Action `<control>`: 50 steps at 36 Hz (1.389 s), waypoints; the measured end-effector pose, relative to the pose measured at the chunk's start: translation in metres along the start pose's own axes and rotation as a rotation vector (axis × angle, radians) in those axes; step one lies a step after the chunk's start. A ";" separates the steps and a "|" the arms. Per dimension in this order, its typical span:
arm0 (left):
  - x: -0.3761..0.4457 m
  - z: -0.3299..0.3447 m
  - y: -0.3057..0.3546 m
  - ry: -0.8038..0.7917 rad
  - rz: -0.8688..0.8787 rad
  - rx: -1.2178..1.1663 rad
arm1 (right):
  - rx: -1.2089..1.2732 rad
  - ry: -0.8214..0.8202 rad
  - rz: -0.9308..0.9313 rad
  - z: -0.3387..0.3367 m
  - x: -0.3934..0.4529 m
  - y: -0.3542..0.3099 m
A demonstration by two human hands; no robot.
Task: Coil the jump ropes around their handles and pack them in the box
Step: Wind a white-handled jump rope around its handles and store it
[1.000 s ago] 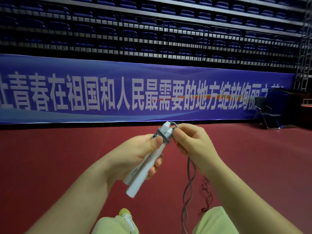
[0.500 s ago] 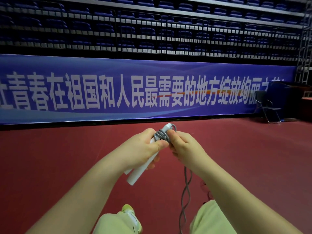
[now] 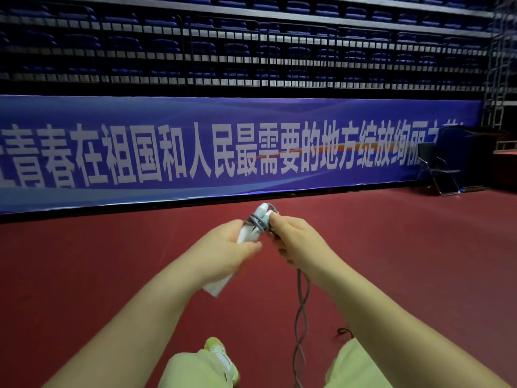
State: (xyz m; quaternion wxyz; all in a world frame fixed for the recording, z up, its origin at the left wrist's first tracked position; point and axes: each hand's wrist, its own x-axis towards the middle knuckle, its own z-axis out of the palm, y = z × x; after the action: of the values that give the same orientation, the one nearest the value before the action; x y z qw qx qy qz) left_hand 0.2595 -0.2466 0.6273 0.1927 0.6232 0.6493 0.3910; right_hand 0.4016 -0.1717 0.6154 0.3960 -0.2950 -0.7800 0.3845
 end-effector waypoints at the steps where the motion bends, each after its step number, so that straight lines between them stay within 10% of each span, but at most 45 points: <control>1: 0.005 0.001 -0.003 0.037 0.021 0.119 | -0.110 0.015 -0.011 -0.001 0.001 0.000; 11: 0.026 -0.020 0.000 0.206 -0.015 -0.135 | -0.355 -0.043 -0.115 -0.006 0.004 -0.004; 22: 0.020 -0.026 -0.005 -0.040 -0.010 0.334 | -1.003 -0.112 -0.378 -0.024 -0.024 -0.072; 29: -0.004 -0.022 0.005 -0.244 0.214 0.336 | -0.463 -0.345 -0.241 -0.068 0.015 -0.096; 37: -0.020 -0.012 0.014 -0.312 0.482 -0.174 | 0.355 -0.785 -0.072 -0.059 0.045 -0.054; 50: -0.020 -0.010 -0.007 -0.107 0.157 -0.432 | 0.681 -0.296 -0.064 -0.008 0.002 -0.008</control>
State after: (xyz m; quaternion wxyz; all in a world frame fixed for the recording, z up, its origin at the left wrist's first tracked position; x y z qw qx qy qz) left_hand 0.2501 -0.2679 0.6236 0.3247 0.6358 0.4889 0.5012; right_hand 0.4061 -0.1716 0.6258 0.3664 -0.0630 -0.6650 0.6477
